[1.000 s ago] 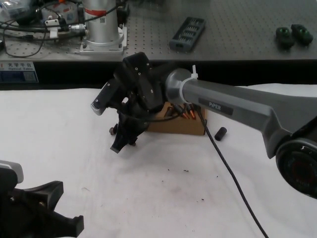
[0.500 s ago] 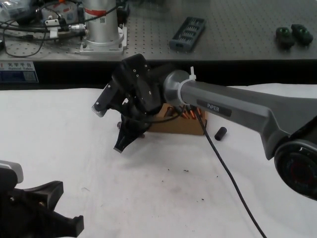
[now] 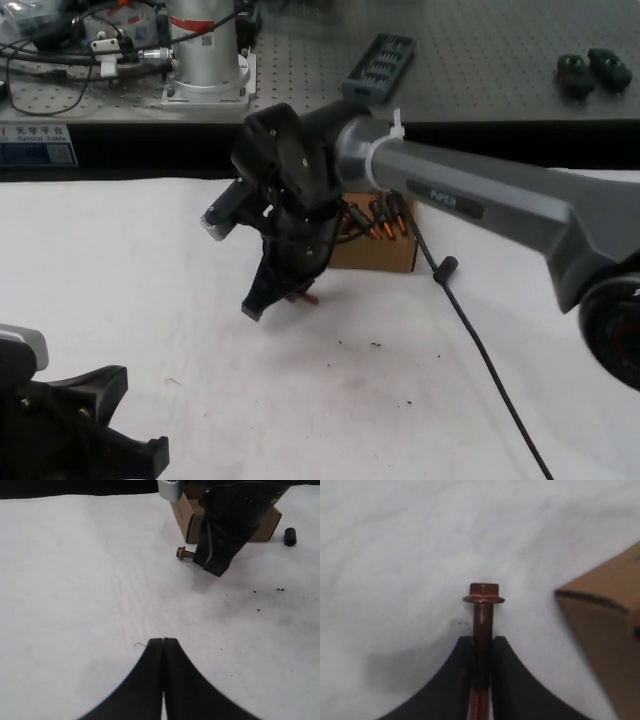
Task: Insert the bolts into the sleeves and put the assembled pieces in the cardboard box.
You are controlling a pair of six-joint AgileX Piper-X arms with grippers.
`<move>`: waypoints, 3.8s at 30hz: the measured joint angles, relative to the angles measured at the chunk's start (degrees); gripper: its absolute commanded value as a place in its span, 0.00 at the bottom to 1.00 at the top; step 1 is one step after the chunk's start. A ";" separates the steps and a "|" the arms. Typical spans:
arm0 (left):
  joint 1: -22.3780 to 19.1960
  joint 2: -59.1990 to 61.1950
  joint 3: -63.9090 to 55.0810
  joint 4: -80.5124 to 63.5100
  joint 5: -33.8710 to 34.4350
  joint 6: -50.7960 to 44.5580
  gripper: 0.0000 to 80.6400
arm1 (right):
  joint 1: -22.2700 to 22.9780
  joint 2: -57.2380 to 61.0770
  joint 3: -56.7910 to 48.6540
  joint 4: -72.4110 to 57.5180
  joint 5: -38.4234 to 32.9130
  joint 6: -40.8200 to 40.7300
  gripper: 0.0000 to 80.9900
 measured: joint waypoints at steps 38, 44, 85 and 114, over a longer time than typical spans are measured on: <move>0.00 0.00 0.05 0.76 -0.24 2.74 0.01 | 2.51 -5.38 13.41 1.91 1.32 7.53 0.22; 0.00 0.00 0.05 0.76 -0.24 2.74 0.01 | 2.58 -5.38 13.70 1.91 1.57 6.78 0.24; 0.00 0.00 0.05 0.76 -0.24 2.74 0.01 | 2.73 -20.34 14.26 3.28 4.64 12.27 0.09; -4.33 2.76 -8.71 -0.97 27.14 -8.80 0.30 | 6.31 -90.37 91.27 -31.80 13.14 28.66 0.09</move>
